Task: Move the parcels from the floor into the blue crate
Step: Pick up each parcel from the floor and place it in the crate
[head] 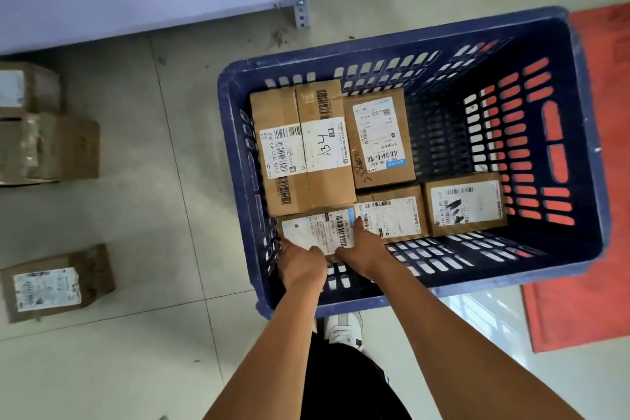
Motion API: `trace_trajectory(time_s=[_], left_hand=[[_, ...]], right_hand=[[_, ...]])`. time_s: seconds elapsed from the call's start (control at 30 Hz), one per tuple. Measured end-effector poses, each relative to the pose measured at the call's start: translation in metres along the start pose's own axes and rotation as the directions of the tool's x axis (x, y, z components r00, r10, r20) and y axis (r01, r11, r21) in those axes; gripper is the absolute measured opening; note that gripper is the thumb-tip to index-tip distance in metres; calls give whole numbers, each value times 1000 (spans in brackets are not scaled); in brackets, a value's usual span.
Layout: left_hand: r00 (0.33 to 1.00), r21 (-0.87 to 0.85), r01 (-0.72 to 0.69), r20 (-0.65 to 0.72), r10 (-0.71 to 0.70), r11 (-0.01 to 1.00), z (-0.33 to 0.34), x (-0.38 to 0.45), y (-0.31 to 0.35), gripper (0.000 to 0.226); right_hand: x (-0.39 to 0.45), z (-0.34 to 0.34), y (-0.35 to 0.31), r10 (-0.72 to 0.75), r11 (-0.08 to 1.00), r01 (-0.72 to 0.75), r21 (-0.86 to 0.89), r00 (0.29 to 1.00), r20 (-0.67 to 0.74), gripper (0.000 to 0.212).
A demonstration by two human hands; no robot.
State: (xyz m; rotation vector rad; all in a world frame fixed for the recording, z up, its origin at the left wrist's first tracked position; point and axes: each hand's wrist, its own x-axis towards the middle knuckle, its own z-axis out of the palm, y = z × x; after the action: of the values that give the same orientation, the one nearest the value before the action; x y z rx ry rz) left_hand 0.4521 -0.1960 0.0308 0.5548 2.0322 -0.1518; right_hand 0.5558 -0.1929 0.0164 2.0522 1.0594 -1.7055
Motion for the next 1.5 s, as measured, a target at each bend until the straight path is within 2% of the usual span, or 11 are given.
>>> trace_trajectory(time_s=[0.13, 0.23, 0.3, 0.37, 0.57, 0.77, 0.83, 0.93, 1.13, 1.27, 1.5], left_hand=[[998, 27, 60, -37, -59, 998, -1, 4, 7, 37], [989, 1, -97, -114, 97, 995, -5, -8, 2, 38], [973, -6, -215, -82, 214, 977, -8, -11, -3, 48], [969, -17, -245, -16, 245, 969, -8, -8, -1, 55], [986, -137, -48, 151, 69, 989, -5, 5, 13, 54], [993, -203, 8, 120, 17, 979, 3, 19, 11, 57], [994, -257, 23, 113, 6, 966, 1, 18, 9, 57], [993, -347, 56, 120, -14, 936, -11, 10, 1, 58], [980, -392, -45, 161, 116, 919, -55, -49, -4, 59], [948, -470, -144, 187, 258, 871, -104, -91, -3, 65], [911, -622, -275, 75, 405, 733, -224, -88, 1, 80]], right_hand=[[11, 5, -3, 16, 993, -24, -115, 997, -70, 64], [11, 8, -6, 13, 992, -34, -121, 985, -175, 53], [9, 9, -8, -27, 993, -4, -121, 966, -258, 56], [7, 9, -9, -62, 993, 32, -110, 959, -277, 56], [24, 10, -16, -12, 998, -2, -68, 980, -200, 51], [32, 15, -15, 9, 999, -20, -45, 971, -239, 48], [24, 16, -12, 15, 1000, -16, -2, 962, -273, 43], [-1, 14, -10, 2, 993, 32, 114, 957, -289, 49], [-81, -3, -29, -18, 907, 75, 415, 990, -139, 64], [-138, -16, -58, -86, 880, 126, 458, 990, -108, 70], [-185, -13, -153, -258, 865, 303, 399, 952, -163, 75]])
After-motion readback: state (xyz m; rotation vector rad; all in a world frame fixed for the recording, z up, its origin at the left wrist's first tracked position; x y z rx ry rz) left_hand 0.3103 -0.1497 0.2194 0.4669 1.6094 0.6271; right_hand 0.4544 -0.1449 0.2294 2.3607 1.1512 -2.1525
